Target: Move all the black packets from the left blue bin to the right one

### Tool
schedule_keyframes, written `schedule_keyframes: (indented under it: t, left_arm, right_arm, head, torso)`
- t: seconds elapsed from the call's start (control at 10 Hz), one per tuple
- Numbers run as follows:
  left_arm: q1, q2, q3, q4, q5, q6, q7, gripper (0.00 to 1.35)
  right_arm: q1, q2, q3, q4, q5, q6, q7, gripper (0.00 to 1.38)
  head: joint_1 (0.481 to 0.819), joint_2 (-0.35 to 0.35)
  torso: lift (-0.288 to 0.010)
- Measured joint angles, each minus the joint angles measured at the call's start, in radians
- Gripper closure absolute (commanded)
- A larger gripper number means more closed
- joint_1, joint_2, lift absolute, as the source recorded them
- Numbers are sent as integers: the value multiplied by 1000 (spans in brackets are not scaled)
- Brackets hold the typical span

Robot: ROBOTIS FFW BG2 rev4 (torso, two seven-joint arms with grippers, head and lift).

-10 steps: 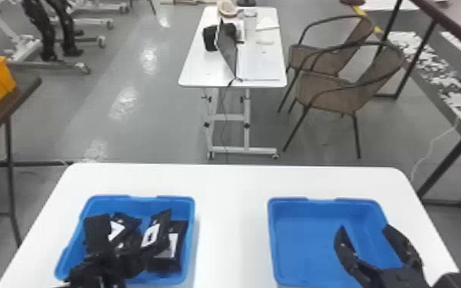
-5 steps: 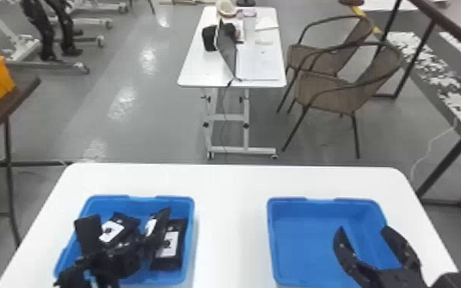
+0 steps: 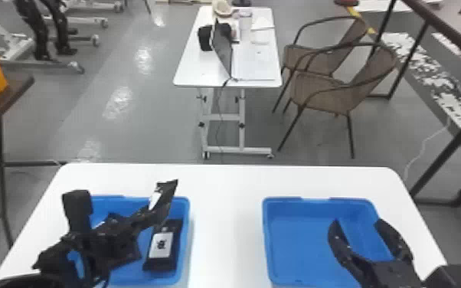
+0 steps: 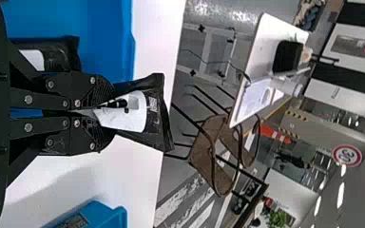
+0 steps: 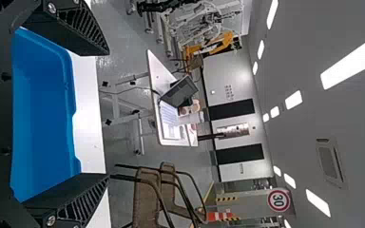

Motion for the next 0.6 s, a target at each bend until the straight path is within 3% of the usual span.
schedule_keyframes:
  t: [0.1, 0.3, 0.6]
  left_arm:
    - [-16, 3, -23, -69, -42, 58, -57, 1170]
    - [-131, 7, -115, -104, -178, 143, -220, 1170]
    - [-265, -8, -228, -91, -349, 123, -324, 1170]
  right_arm:
    - [-13, 0, 0, -3, -14, 2, 21, 96]
    - [-73, 0, 16, 7, -59, 33, 83, 96]
    - [-181, 0, 79, 61, -139, 46, 89, 93]
  head:
    - [695, -42]
    - [695, -86]
    - [695, -104]
  torso:
    - [0]
    - [0]
    - [0]
